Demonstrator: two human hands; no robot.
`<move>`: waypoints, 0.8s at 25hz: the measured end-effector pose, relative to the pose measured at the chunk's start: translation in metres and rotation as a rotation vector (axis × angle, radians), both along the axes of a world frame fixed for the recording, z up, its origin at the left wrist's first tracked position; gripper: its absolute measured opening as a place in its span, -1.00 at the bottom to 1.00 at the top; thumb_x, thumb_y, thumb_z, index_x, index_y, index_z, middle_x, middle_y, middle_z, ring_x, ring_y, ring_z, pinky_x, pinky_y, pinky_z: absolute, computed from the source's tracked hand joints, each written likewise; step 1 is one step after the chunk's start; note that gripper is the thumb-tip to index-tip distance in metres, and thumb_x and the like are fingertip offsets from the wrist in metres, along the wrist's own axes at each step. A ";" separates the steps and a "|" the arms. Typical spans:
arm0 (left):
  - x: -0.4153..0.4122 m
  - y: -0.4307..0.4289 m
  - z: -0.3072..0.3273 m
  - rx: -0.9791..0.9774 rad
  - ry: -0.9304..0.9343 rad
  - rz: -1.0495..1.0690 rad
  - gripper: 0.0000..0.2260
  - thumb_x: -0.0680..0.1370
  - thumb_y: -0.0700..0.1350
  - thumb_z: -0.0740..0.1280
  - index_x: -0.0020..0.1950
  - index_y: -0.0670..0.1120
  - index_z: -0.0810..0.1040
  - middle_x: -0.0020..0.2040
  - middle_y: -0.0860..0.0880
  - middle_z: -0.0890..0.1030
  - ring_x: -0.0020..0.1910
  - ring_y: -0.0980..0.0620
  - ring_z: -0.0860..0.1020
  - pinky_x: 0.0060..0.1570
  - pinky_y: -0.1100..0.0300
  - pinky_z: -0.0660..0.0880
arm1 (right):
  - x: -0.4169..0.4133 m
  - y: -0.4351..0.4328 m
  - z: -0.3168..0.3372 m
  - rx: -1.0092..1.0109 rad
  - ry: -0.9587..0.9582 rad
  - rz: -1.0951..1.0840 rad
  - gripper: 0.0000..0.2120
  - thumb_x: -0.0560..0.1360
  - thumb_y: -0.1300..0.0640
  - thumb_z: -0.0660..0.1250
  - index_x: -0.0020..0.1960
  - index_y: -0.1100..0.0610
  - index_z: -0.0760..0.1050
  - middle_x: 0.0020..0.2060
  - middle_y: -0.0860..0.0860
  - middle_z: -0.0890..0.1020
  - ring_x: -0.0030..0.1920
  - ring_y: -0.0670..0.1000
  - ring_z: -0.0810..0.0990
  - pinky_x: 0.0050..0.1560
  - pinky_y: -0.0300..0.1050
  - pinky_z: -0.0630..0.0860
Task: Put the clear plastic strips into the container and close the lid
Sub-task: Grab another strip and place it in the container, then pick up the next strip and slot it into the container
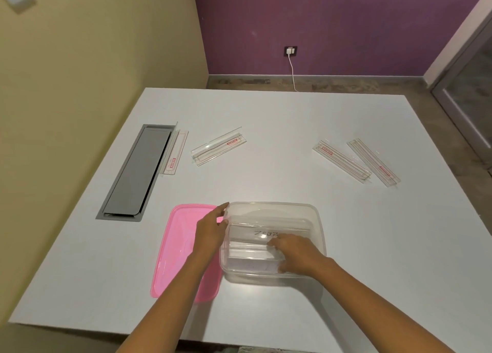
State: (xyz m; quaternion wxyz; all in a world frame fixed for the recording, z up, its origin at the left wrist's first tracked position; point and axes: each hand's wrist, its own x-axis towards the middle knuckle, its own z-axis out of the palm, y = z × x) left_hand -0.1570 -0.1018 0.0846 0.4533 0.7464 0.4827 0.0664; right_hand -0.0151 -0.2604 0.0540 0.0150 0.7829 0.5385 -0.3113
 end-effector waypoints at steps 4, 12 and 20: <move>-0.003 -0.002 -0.004 0.030 -0.024 -0.026 -0.59 0.57 -0.25 0.22 0.41 -0.01 0.38 0.31 -0.05 0.53 0.23 -0.08 0.52 0.23 0.13 0.39 | -0.002 0.000 -0.008 -0.013 -0.021 0.037 -0.51 0.39 0.12 0.41 0.29 0.06 0.39 0.18 0.06 0.53 0.19 0.12 0.48 0.01 -0.06 0.43; -0.002 0.007 -0.015 0.098 -0.003 -0.101 -0.63 0.59 -0.19 0.20 0.40 -0.02 0.39 0.31 -0.03 0.53 0.19 -0.05 0.56 0.20 0.17 0.40 | 0.003 0.002 0.009 0.179 0.078 -0.065 -0.70 0.50 0.16 0.29 0.23 0.03 0.48 0.12 -0.01 0.61 0.13 0.05 0.55 0.07 -0.03 0.50; 0.039 0.058 -0.008 0.182 -0.048 0.027 -0.50 0.54 -0.12 0.32 0.44 -0.12 0.26 0.25 -0.13 0.51 0.18 -0.12 0.51 0.12 0.07 0.41 | 0.047 0.015 0.017 0.667 -0.165 -0.328 -0.70 0.47 0.22 0.36 0.19 0.07 0.50 0.04 0.01 0.58 0.04 0.04 0.52 0.01 -0.11 0.47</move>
